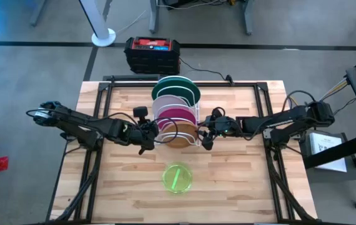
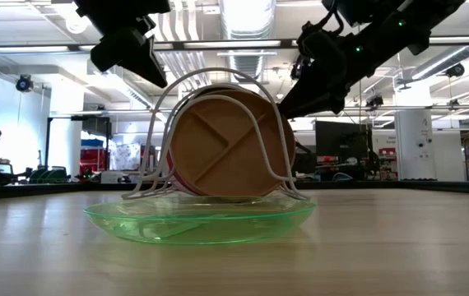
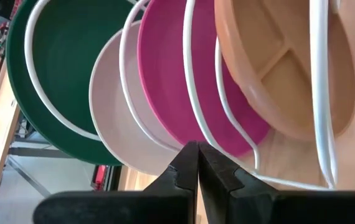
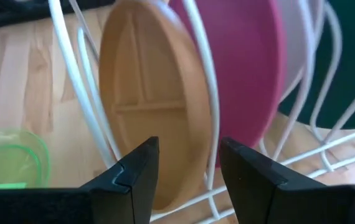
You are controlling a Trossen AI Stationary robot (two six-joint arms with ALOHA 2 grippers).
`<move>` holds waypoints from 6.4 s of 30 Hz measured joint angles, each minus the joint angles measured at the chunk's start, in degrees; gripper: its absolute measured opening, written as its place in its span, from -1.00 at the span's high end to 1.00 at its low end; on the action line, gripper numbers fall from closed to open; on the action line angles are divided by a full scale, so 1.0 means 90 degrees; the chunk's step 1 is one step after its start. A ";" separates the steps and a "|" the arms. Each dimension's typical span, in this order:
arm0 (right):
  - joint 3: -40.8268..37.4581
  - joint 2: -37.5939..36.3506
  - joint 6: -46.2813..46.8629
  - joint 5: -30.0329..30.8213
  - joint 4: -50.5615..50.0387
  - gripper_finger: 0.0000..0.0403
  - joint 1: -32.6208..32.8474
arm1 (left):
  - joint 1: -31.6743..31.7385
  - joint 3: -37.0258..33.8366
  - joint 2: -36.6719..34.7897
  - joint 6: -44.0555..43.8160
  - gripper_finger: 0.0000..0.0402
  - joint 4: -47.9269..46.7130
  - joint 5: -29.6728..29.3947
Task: Sort dishes
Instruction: Adjust the brown plate in the dish rack, then put the light green plate in the dish rack
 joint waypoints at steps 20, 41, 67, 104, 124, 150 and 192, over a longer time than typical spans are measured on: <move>0.0044 0.0507 0.0017 -0.0164 0.0385 0.50 -0.0069 | 0.0000 0.0000 0.0000 0.0126 1.00 0.0156 -0.0002; 0.0039 0.0824 -0.0467 0.0566 0.1376 1.00 -0.0016 | 0.0024 -0.0002 0.0000 0.0154 1.00 0.0178 -0.0284; 0.0041 0.0779 0.0848 0.0380 0.0576 0.75 0.0025 | -0.0041 0.0012 0.0000 0.0239 1.00 0.0204 -0.0743; 0.0046 0.0406 0.4347 0.0281 -0.0790 0.28 0.2126 | -0.0068 0.0024 0.0000 0.0271 1.00 0.0280 -0.0098; 0.0041 0.2357 0.5331 -0.0305 0.1265 0.21 0.2485 | -0.0068 0.0024 0.0000 0.0273 1.00 0.0333 -0.0092; 0.1078 0.2991 0.4156 -0.0895 0.0275 0.43 0.2126 | -0.0061 0.0024 -0.0001 0.0365 1.00 0.0450 -0.0095; 0.2863 0.4015 0.3529 -0.1149 -0.1358 0.20 0.2005 | -0.0061 0.0024 -0.0002 0.0367 1.00 0.0455 -0.0099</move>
